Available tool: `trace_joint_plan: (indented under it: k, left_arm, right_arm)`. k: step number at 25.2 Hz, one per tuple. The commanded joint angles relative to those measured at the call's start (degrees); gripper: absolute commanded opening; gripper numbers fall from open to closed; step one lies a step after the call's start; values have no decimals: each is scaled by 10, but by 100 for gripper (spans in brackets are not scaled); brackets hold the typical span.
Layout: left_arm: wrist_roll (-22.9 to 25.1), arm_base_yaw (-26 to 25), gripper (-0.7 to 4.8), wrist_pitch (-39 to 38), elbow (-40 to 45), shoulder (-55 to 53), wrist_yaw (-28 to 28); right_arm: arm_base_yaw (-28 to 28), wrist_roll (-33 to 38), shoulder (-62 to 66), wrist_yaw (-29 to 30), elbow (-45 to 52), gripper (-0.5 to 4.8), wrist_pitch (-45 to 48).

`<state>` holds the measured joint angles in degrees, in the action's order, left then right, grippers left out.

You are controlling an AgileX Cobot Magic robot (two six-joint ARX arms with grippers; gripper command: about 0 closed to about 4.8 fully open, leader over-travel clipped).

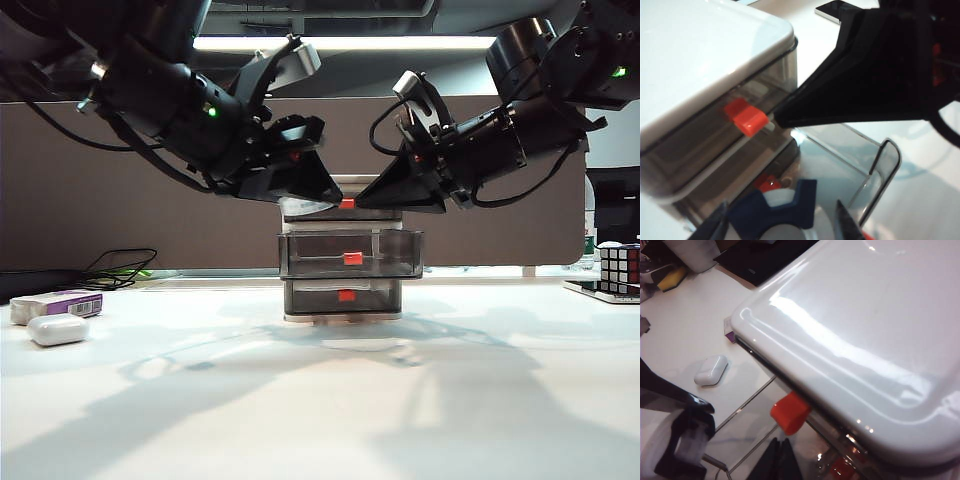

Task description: Open the second layer of the drawer on the table, pick up the transparent tape on the table and put it in, and finally close the drawer.

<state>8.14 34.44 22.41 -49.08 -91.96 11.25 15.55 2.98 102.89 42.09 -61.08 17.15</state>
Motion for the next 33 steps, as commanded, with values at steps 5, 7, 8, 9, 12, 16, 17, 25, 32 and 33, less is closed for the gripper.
trace_joint_plan:
  k: [5, 7, 8, 9, 12, 16, 17, 25, 32, 33]
  left_arm:
    - [14, 0, 214, 8, -17, -6, 34]
    - [15, 0, 247, 9, -17, -6, 33]
    - [15, 0, 247, 9, -17, -6, 33]
    - [16, 0, 247, 9, -17, -6, 33]
    - [16, 0, 247, 19, -17, -9, 34]
    - [14, 0, 340, 38, -25, -34, 55]
    - [10, 0, 389, 35, -26, -36, 52]
    - [14, 1, 347, 35, -26, -39, 51]
    - [13, 1, 241, 50, -26, -39, 55]
    - [13, 1, 241, 50, -26, -38, 55]
  right_arm:
    - [1, 0, -3, 3, -2, -5, 9]
    - [1, 0, -3, 3, -2, -5, 7]
    - [1, 0, -3, 3, -2, -5, 7]
    - [1, 2, -3, 5, -2, -5, 7]
    - [2, 2, -3, 7, -2, -5, 7]
    - [8, 2, -3, 11, -2, -5, 6]
    - [8, 2, -3, 12, -2, -5, 7]
    - [9, 2, -3, 12, -2, -5, 6]
    - [9, 2, -3, 13, -2, -5, 6]
    - [9, 2, -3, 14, -2, -5, 6]
